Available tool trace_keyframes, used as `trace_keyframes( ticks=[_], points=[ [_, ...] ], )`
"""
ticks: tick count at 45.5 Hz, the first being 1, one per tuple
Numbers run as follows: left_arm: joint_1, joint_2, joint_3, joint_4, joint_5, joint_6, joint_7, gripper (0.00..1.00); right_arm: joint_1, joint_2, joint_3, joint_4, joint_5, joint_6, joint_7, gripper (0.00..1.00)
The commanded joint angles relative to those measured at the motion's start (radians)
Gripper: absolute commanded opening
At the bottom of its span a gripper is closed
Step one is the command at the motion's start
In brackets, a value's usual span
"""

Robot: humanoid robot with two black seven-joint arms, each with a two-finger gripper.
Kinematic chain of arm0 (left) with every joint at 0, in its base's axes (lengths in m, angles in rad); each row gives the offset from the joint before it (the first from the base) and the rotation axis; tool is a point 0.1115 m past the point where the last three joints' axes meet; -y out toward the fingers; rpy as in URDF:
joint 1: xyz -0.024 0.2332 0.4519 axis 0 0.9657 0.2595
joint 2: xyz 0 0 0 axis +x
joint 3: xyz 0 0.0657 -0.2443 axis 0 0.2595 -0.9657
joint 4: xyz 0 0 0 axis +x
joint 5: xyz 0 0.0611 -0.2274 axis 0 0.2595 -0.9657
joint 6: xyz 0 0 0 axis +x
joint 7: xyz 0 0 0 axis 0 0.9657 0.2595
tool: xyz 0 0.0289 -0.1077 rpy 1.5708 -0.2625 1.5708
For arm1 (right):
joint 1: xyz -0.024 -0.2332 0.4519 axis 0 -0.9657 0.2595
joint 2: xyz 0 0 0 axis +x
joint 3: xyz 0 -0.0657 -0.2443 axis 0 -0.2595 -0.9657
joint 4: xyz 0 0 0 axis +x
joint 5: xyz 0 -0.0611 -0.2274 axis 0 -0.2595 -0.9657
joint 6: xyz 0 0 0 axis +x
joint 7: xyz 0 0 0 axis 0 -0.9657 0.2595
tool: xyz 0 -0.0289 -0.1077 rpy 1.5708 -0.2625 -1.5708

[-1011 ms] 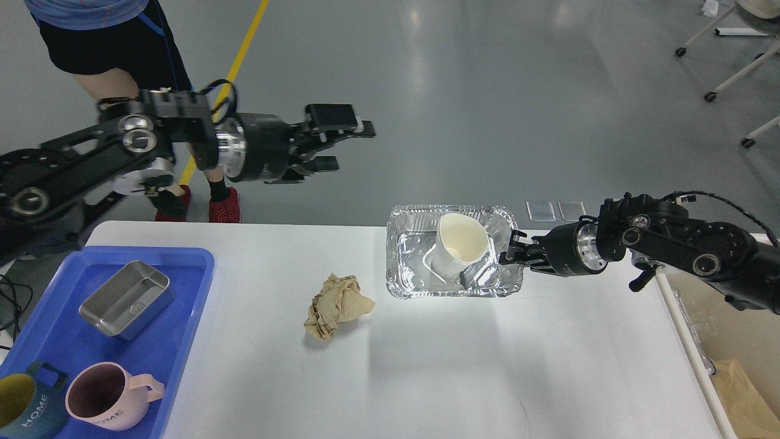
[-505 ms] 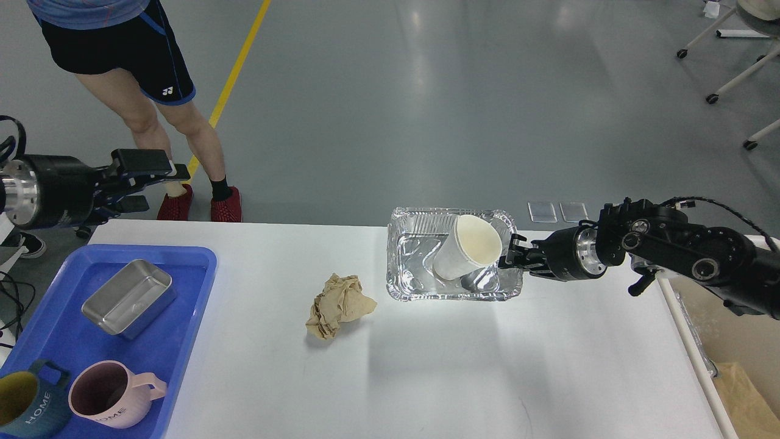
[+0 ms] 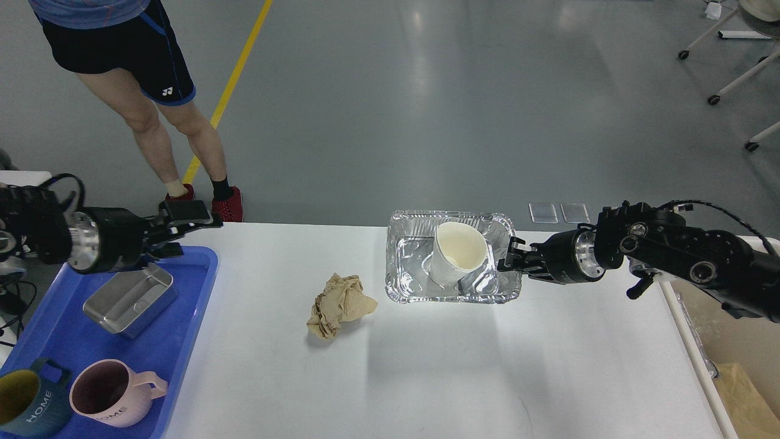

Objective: Tidy desktop
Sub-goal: 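Pull the left gripper back away from the foil tray, then reach the left gripper to the crumpled brown paper and grasp it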

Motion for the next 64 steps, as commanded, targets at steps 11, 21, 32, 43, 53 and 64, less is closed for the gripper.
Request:
trace_keyframes(
  ticks=[11,21,32,43,53,64],
  points=[
    [0.002,-0.375,0.172,0.176,0.013,0.098,0.007,0.96,-0.017,-0.006,0.014,0.000,-0.001,0.000,0.001,0.00],
    [0.005,-0.550,0.242,0.397,0.013,0.103,0.004,0.96,-0.026,-0.006,0.021,0.000,-0.001,0.000,-0.001,0.00],
    [0.002,-0.658,0.250,0.515,0.013,0.104,0.004,0.96,-0.023,-0.006,0.021,0.000,-0.001,0.000,-0.001,0.00],
    [0.002,-0.734,0.252,0.618,0.013,0.101,-0.002,0.96,-0.026,-0.008,0.021,0.000,-0.001,0.000,0.001,0.00],
    [0.002,-0.836,0.259,0.748,0.011,0.093,-0.012,0.96,-0.029,-0.008,0.023,-0.002,-0.001,0.000,0.001,0.00],
    [0.010,-0.926,0.285,0.824,0.010,0.104,-0.015,0.96,-0.035,-0.012,0.023,0.000,-0.001,0.000,0.001,0.00]
  ],
)
